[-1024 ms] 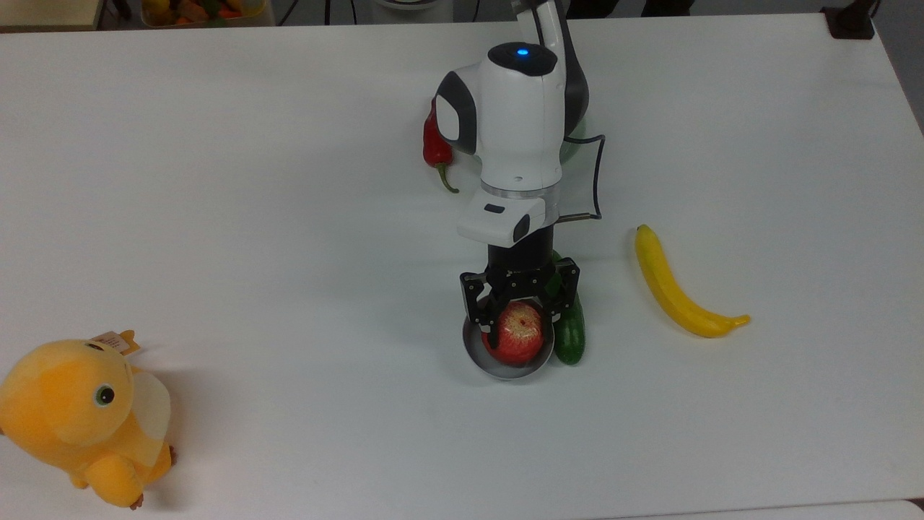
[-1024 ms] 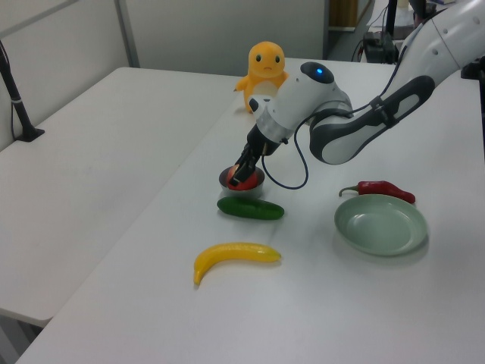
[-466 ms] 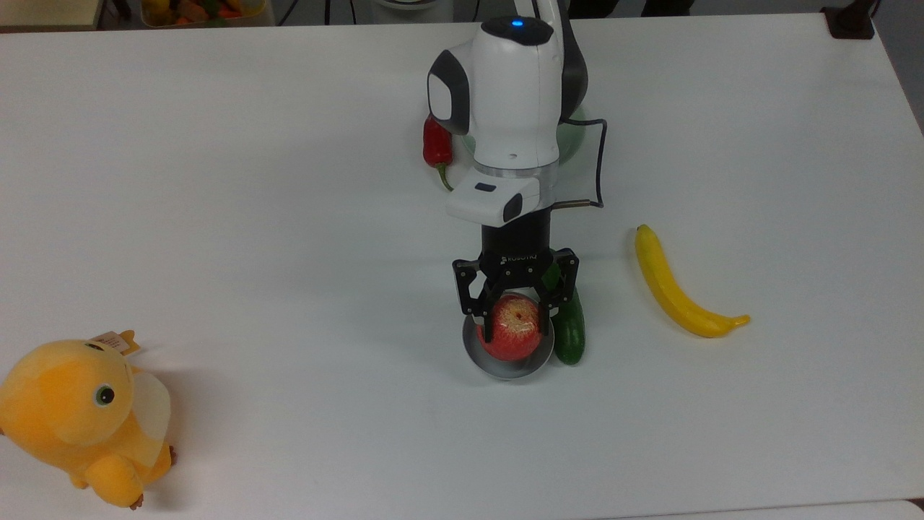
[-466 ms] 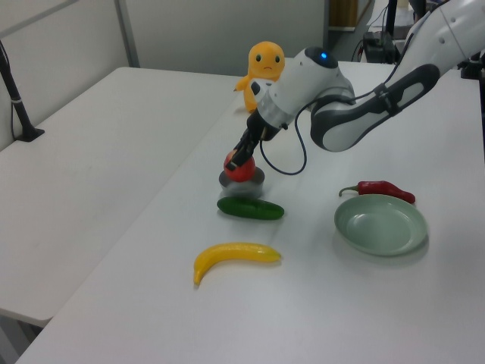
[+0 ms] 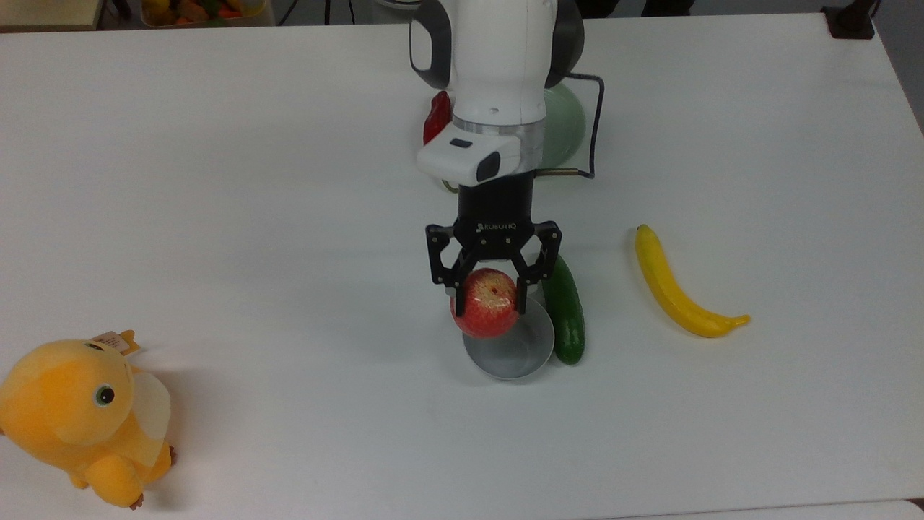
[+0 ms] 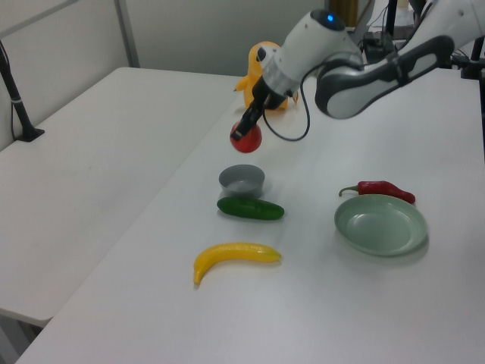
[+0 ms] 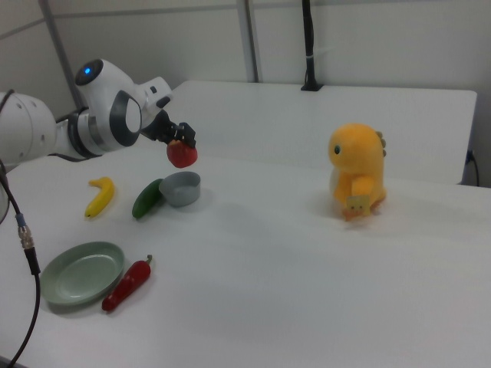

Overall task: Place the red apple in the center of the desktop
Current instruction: 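Lift the red apple up out of the grey bowl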

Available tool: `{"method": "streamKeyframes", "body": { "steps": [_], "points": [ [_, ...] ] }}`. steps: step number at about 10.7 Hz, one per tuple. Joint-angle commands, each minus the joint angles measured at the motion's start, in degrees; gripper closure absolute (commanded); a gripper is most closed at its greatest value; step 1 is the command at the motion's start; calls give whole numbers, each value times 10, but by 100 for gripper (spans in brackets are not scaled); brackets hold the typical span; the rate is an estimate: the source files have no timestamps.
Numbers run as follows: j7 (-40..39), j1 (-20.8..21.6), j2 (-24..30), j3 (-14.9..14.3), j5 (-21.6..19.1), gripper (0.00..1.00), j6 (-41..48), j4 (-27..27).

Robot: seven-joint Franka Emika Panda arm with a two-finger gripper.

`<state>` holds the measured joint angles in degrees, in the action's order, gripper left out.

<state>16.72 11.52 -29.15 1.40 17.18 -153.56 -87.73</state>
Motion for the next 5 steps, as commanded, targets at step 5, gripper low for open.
{"method": "streamKeyframes", "body": {
  "steps": [5],
  "points": [
    [16,-33,162,-1,-22,85,105,-130]
  ]
}}
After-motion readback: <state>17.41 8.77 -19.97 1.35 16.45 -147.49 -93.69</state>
